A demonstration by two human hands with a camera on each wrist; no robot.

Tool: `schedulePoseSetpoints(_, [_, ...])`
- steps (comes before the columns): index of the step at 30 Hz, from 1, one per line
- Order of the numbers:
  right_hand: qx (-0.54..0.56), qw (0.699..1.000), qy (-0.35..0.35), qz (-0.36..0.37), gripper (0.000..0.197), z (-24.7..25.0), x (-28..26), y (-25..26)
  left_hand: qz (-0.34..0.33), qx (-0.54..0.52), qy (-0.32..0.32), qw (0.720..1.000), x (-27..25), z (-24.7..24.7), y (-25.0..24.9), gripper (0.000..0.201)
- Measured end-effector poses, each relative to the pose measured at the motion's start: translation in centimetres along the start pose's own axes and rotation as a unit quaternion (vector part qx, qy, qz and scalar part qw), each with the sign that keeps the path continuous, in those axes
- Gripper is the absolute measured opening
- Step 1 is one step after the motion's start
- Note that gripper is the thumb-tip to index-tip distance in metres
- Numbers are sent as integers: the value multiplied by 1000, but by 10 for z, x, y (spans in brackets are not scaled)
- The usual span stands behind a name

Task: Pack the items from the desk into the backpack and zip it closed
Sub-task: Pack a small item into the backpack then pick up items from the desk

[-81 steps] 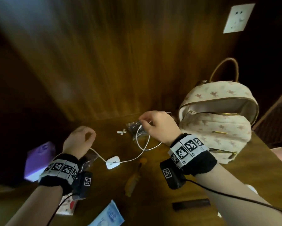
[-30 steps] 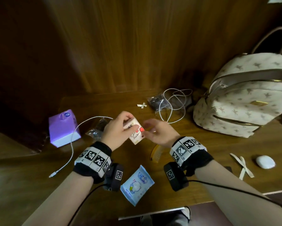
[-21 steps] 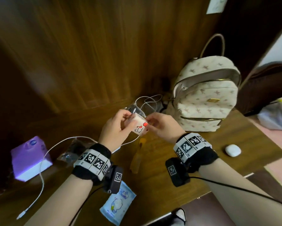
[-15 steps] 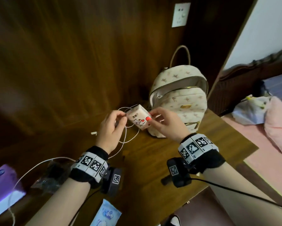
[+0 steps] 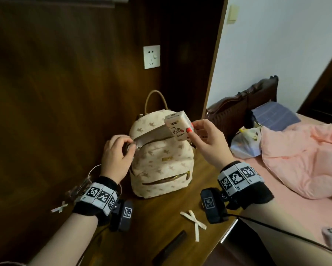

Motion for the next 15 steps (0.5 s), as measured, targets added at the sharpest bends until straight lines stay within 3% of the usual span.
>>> schedulePoseSetpoints(10, [-20,998,52,10,22,2,45,-25,-21,38,14,999,38,-41,-6,4])
schedulePoseSetpoints(15, [-18,996,86,12,23,-16,62,-32,-25,11,58,998,36,-59,-1,11])
Point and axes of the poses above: each hand's wrist, its own x-axis towards the middle knuckle, its own z-axis out of the back of the hand, y = z × x, the point moved 10 cm from there along x, towards the middle knuckle, and after that the axes turned 10 degrees about x, right-handed, at the moved point
